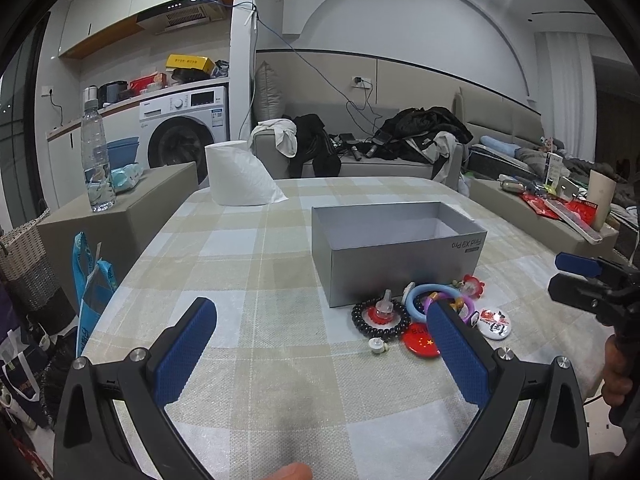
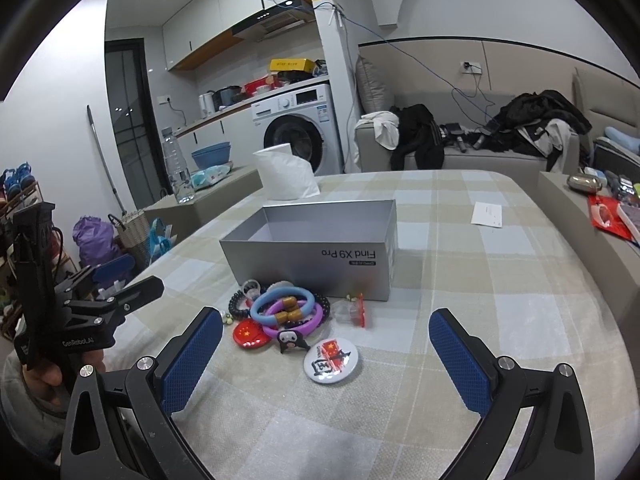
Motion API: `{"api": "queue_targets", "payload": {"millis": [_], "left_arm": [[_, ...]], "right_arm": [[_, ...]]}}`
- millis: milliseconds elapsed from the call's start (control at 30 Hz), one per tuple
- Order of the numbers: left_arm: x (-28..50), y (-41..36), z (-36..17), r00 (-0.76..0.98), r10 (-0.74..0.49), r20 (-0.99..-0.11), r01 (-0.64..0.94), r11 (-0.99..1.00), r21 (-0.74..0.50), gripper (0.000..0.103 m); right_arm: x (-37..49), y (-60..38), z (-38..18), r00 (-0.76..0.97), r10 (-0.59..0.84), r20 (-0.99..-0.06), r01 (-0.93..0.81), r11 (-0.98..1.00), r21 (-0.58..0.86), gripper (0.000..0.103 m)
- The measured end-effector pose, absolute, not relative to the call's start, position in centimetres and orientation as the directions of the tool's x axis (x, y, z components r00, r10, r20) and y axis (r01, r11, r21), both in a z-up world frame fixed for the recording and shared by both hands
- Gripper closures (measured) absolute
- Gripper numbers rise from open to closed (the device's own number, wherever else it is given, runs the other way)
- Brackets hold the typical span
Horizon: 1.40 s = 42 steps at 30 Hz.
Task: Organize jewelry
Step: 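Grasp the small white charm with the left tool while the right tool grasps the white round badge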
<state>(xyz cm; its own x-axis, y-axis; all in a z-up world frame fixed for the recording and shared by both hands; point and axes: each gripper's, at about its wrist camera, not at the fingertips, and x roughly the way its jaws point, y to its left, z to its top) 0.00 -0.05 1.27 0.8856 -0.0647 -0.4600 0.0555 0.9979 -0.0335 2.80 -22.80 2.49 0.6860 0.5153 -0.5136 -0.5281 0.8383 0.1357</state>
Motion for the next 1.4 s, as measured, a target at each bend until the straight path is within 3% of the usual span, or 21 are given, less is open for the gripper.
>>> {"api": "queue_targets", "payload": {"millis": [200,300,667,800,967,1133,1200,1300,1400], "left_arm": [[1.2,-0.3,0.9,0.845,-0.063,-0.531,0.067,0.998,-0.012,0.001],[1.4,-0.1,0.8,0.838,-0.078,-0.540,0.082,0.996,-0.018,0.001],[2.4,-1.3,0.1,0.768,-0.147,-0.623,0.179,0.984,-0.012,0.003],[3.1,-2.1,-0.1,0.741,-0.163,-0.652,0.213,0.977,-0.003,0.014],[3.8,-2.7,-0.8,0.700,-0.176,-0.693,0.246,0.969,0.002,0.030],[4.3,-3.1,-1.5,0.658,-0.184,-0.731,0.272,0.962,0.002,0.061],[4.3,-3.1,-1.8,0.644,-0.184,-0.743,0.278,0.961,0.002,0.069],[4.4,-3.1,-2.1,0.619,-0.198,-0.760,0.291,0.957,-0.011,0.094],[4.2,-3.0,-1.9,0.622,-0.209,-0.754,0.298,0.954,-0.018,0.095]], "right_arm": [[4.1,-21.6,1.3,0.638,0.454,-0.622,-0.521,0.849,0.086,0.001],[5.2,-21.2,-0.2,0.582,0.432,-0.689,-0.524,0.847,0.088,0.029],[6.0,-19.6,-1.8,0.520,0.374,-0.768,-0.572,0.820,0.012,0.049],[5.8,-19.3,-1.8,0.530,0.348,-0.773,-0.576,0.817,-0.028,0.055],[5.8,-18.9,-1.8,0.531,0.337,-0.778,-0.581,0.813,-0.045,0.055],[6.0,-18.6,-1.8,0.531,0.335,-0.778,-0.581,0.813,-0.046,0.055],[6.0,-18.6,-1.8,0.530,0.338,-0.778,-0.582,0.812,-0.043,0.055],[6.0,-18.7,-1.8,0.529,0.342,-0.777,-0.581,0.813,-0.038,0.055],[6.0,-18.7,-1.8,0.528,0.344,-0.776,-0.581,0.813,-0.035,0.055]]}}
